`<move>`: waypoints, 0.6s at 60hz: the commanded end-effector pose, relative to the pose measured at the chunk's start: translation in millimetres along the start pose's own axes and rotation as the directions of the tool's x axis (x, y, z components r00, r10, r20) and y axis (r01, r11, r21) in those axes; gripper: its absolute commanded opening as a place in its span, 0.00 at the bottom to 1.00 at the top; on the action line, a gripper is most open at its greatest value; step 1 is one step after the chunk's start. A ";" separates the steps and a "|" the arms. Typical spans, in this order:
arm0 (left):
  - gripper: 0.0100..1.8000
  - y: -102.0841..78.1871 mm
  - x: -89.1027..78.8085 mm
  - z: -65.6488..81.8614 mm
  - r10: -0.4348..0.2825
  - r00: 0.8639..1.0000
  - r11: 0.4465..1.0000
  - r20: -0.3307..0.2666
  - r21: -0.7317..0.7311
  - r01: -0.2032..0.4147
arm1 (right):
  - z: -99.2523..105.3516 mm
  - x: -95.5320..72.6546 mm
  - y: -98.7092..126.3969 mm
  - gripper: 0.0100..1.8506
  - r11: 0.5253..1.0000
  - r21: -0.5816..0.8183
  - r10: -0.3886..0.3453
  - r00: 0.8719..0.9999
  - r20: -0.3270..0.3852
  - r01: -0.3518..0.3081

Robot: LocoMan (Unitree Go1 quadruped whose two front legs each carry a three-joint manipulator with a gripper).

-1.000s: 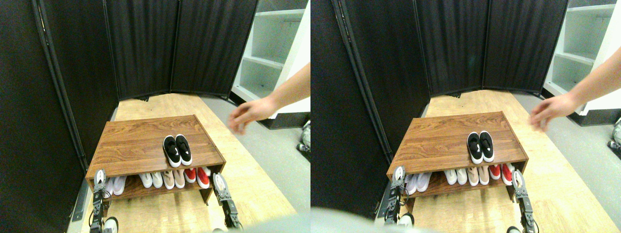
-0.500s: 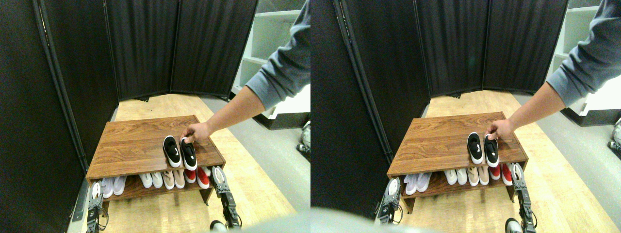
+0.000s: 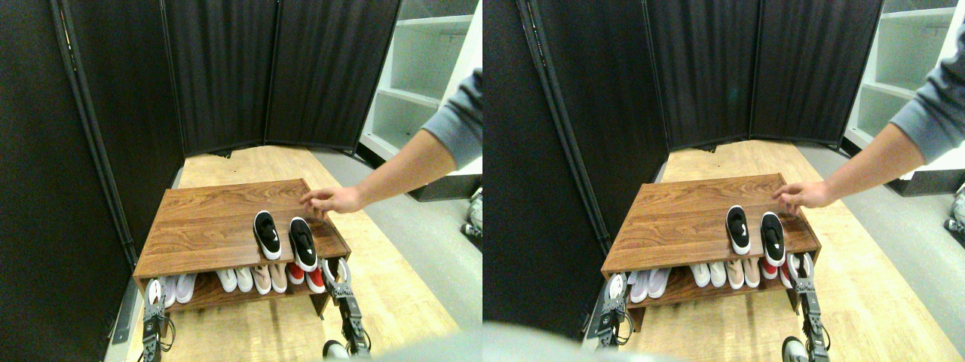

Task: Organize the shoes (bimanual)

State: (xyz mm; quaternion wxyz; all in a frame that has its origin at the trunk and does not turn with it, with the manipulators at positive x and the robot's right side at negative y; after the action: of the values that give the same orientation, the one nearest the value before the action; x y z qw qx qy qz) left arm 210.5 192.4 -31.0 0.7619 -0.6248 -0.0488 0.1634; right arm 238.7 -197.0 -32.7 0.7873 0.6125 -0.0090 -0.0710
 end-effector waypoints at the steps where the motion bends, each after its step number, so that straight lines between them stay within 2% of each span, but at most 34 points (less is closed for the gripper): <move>1: 0.00 -4.4 2.5 -3.1 -0.031 0.999 0.999 -0.006 -0.006 0.031 | -0.4 -0.8 16.8 0.74 0.998 0.052 0.046 0.998 -0.032 -0.044; 4: 0.00 -3.8 3.3 -3.9 -0.028 1.000 1.000 -0.006 -0.012 0.028 | -1.7 -0.9 16.8 0.88 0.998 0.051 0.052 0.997 -0.058 -0.049; 7: 0.00 -3.3 4.1 -4.4 -0.025 1.000 1.000 -0.007 -0.011 0.025 | -3.3 -0.6 17.1 0.91 0.998 0.044 0.058 0.995 -0.078 -0.055; 12: 0.00 -3.0 5.3 -5.1 -0.028 1.000 1.000 -0.009 -0.009 0.028 | -5.3 -1.1 18.6 0.90 0.996 0.075 0.065 0.991 -0.117 -0.056; 17: 0.00 -3.6 6.7 -5.8 -0.029 1.000 1.000 -0.009 -0.010 0.028 | -9.9 0.4 19.4 0.94 0.996 0.084 0.054 0.985 -0.164 -0.041; 21: 0.00 -4.7 7.1 -6.1 -0.034 0.999 0.999 -0.012 -0.020 0.033 | -13.2 3.3 17.8 0.92 0.996 0.081 0.044 0.982 -0.186 -0.029; 31: 0.00 -8.4 4.5 -6.9 -0.039 0.999 0.999 -0.001 -0.033 0.039 | -21.0 23.7 4.5 0.92 0.995 0.102 0.042 0.978 -0.204 -0.021; 36: 0.00 -10.1 1.8 -7.5 -0.036 0.999 0.999 0.000 -0.033 0.036 | -26.6 34.7 0.3 0.90 0.995 0.100 0.012 0.981 -0.193 0.007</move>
State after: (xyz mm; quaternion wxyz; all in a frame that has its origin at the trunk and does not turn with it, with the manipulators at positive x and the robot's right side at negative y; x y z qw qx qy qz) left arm 214.8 188.0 -32.8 0.7552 -0.6319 -0.0507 0.1667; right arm 265.8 -179.6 -39.4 0.7485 0.6597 0.0664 -0.0102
